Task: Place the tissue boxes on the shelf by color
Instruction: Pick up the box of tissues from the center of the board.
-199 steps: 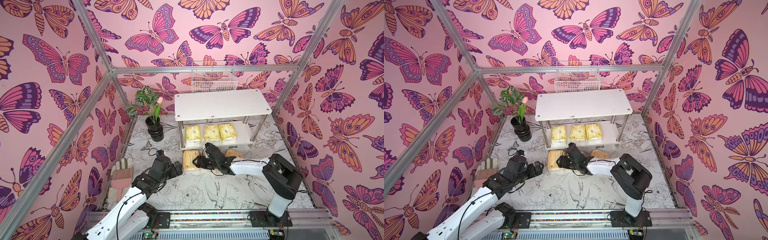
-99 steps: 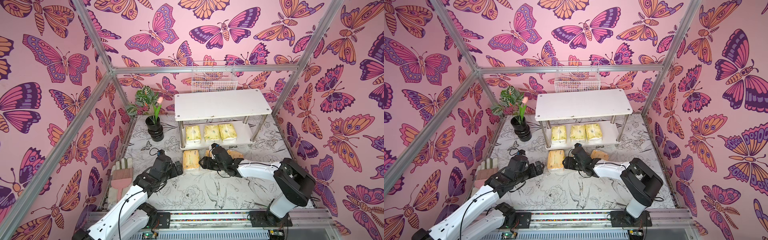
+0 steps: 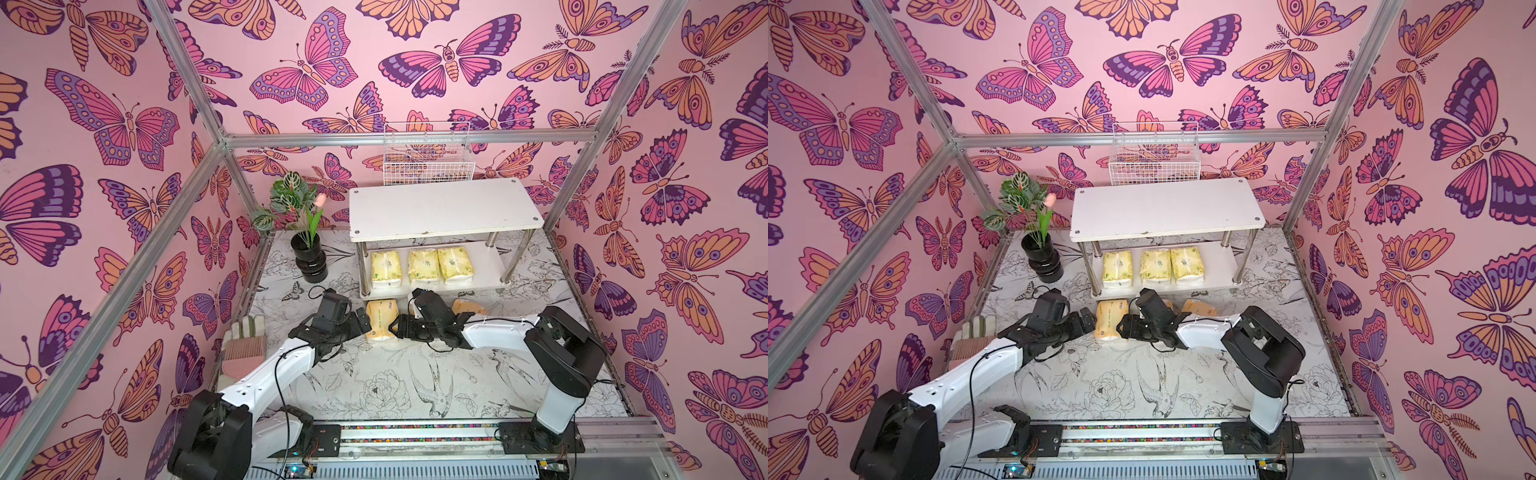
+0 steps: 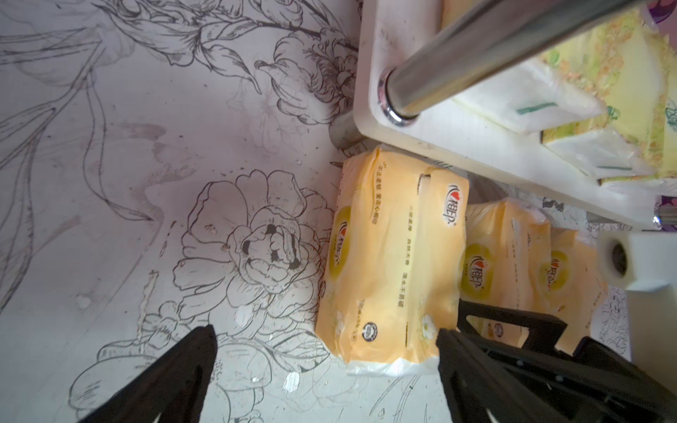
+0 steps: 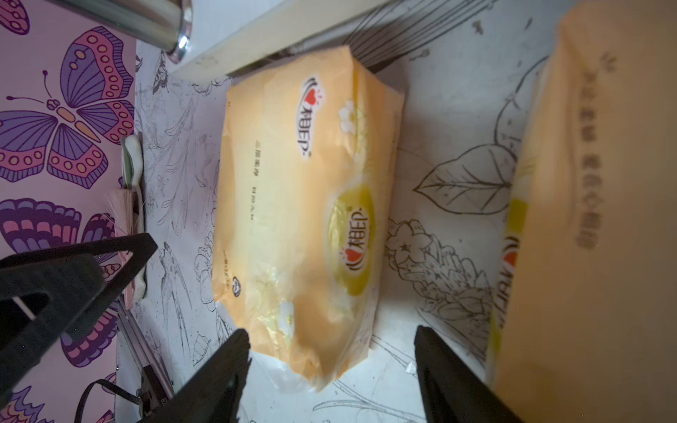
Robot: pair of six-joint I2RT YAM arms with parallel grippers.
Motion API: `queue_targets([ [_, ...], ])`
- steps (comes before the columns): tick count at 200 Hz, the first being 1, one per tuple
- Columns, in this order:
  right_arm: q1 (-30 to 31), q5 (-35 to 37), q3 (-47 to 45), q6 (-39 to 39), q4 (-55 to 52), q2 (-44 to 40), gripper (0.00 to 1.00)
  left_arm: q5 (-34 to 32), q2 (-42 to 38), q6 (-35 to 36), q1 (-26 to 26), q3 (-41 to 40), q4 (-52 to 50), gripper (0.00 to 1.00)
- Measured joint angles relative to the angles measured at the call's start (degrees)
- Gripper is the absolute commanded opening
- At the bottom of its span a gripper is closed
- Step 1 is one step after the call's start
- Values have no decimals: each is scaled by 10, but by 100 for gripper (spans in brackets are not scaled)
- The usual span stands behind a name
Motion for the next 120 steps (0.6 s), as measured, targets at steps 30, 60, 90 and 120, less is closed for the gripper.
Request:
queue_targets([
  [30,0,5,0,11,8,0,81,39,39,1,23,0,59,100],
  [60,1,14,0,26,20,6,82,78,96,2,34,-1,114,100],
  [90,1,16,-4,51,50,28,82,119,147,5,37,-1,150,100],
  [120,7,13,-12,78,104,42,81,147,173,5,37,-3,183,100],
])
